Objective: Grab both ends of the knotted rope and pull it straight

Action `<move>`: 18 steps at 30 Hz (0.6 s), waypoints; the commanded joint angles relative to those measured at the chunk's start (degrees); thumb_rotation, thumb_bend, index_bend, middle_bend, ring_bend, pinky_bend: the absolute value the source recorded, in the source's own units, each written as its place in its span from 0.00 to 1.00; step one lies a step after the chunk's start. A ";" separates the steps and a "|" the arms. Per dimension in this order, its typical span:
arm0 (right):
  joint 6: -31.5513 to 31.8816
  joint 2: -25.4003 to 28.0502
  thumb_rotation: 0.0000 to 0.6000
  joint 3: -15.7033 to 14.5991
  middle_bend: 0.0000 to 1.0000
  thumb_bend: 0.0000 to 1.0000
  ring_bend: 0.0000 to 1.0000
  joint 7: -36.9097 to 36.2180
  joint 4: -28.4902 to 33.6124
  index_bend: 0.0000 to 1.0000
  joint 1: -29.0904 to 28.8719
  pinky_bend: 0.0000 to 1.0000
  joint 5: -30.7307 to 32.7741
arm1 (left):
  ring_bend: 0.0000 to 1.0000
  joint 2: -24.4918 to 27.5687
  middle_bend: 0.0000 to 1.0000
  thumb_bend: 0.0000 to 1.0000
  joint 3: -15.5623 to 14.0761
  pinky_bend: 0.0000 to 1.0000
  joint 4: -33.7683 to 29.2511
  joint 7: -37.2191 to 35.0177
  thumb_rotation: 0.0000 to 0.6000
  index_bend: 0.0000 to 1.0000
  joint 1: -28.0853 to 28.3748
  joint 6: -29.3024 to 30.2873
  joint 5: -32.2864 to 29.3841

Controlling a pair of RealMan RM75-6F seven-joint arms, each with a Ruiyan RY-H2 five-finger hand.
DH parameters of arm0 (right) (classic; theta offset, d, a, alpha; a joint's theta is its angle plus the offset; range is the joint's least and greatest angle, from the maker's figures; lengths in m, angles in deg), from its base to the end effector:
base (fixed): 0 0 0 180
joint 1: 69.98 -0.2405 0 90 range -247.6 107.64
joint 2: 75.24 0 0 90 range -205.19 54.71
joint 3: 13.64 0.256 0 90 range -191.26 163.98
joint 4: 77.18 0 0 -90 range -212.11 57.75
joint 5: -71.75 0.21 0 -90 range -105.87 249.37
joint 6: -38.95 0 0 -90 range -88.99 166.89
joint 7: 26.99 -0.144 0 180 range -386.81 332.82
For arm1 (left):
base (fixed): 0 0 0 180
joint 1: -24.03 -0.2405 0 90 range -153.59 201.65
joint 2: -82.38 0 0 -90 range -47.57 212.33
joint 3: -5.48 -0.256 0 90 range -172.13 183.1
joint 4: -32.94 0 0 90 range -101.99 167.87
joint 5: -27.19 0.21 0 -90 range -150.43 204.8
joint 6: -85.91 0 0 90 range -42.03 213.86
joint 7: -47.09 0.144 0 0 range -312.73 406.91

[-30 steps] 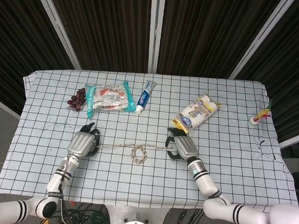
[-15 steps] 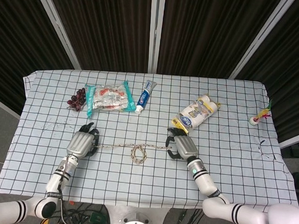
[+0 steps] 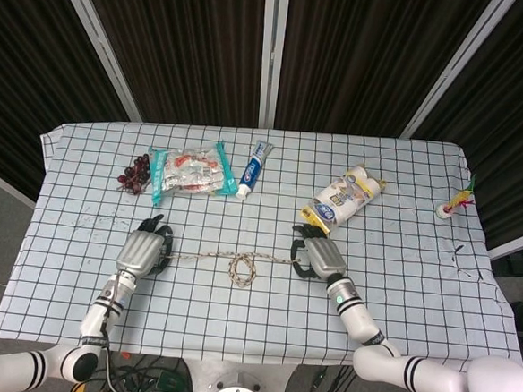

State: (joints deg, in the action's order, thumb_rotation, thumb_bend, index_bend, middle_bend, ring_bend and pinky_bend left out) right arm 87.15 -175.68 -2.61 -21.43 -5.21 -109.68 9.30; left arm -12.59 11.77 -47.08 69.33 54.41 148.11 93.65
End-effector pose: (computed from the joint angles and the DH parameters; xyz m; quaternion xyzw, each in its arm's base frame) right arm -0.1726 -0.3332 -0.0797 0.6858 -0.5199 0.3641 0.3561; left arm -0.2124 0.2926 -0.0390 -0.7080 -0.4125 -0.3318 0.4674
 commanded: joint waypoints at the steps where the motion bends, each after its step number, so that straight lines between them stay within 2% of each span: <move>1: 0.01 -0.04 1.00 0.04 0.12 0.35 0.00 -0.01 -0.03 0.55 -0.01 0.00 -0.02 | 0.04 0.01 0.26 0.36 -0.01 0.14 -0.03 -0.04 1.00 0.67 -0.05 0.07 0.03; 18: 1.90 0.35 1.00 0.51 0.13 0.36 0.00 -0.88 0.69 0.57 1.03 0.00 -0.47 | 0.04 0.53 0.26 0.36 0.05 0.14 -0.25 -0.35 1.00 0.67 -0.44 0.51 0.07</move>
State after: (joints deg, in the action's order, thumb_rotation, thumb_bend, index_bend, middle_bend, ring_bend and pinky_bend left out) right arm 88.86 -175.44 -2.16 -22.24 -4.67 -108.76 8.93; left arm -12.06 11.81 -47.32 68.99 53.98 148.62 93.72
